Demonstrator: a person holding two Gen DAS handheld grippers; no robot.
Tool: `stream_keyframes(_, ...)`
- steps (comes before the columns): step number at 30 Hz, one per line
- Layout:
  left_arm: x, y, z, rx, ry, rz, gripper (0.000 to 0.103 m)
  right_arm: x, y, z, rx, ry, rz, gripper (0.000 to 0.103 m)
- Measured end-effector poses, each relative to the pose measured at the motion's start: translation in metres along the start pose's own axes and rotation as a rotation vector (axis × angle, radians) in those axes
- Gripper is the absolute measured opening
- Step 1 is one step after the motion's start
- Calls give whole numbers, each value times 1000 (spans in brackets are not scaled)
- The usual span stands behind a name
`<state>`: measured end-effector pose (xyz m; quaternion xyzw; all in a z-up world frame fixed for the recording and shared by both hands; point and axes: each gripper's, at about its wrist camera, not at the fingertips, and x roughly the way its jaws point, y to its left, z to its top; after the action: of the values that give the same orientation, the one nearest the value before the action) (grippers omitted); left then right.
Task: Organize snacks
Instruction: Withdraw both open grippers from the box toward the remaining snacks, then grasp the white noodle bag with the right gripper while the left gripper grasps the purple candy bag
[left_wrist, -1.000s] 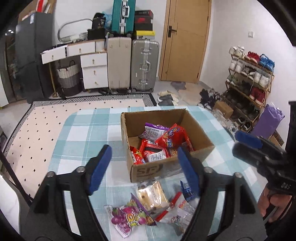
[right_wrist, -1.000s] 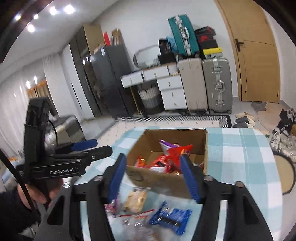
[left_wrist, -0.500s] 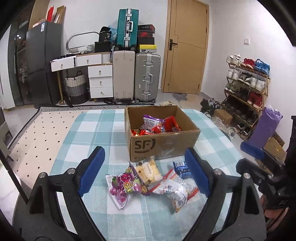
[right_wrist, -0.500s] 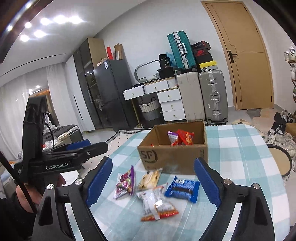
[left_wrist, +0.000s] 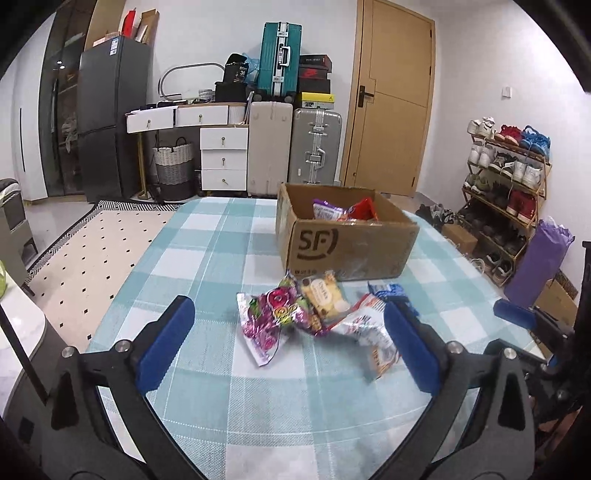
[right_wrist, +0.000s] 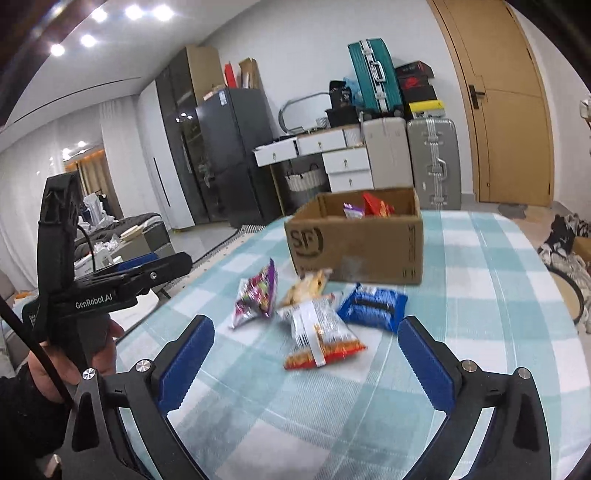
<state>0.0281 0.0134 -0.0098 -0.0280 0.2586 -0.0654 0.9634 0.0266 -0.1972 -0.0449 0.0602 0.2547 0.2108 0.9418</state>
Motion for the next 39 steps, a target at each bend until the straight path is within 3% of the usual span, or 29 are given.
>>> stream_keyframes(6, 24, 4, -13, 22, 24, 47, 102, 15, -10, -13, 39, 56, 4, 102)
stream_keyframes(16, 68, 14, -29, 3, 107, 17, 102, 34, -17, -18, 53, 106, 3, 102)
stream_keyframes(27, 93, 26, -32, -55, 143, -16, 102, 88, -11, 1, 5, 174, 0, 102)
stream_keyframes(34, 100, 33, -33, -90, 165, -36, 102, 135, 2, 9, -99, 262, -39, 101)
stream_keyframes(36, 101, 34, -33, -99, 163, -36, 102, 145, 3, 8, -102, 287, -33, 92)
stream_keyframes(39, 100, 36, -33, -106, 159, -40, 102, 154, 2, 7, -92, 312, -28, 63)
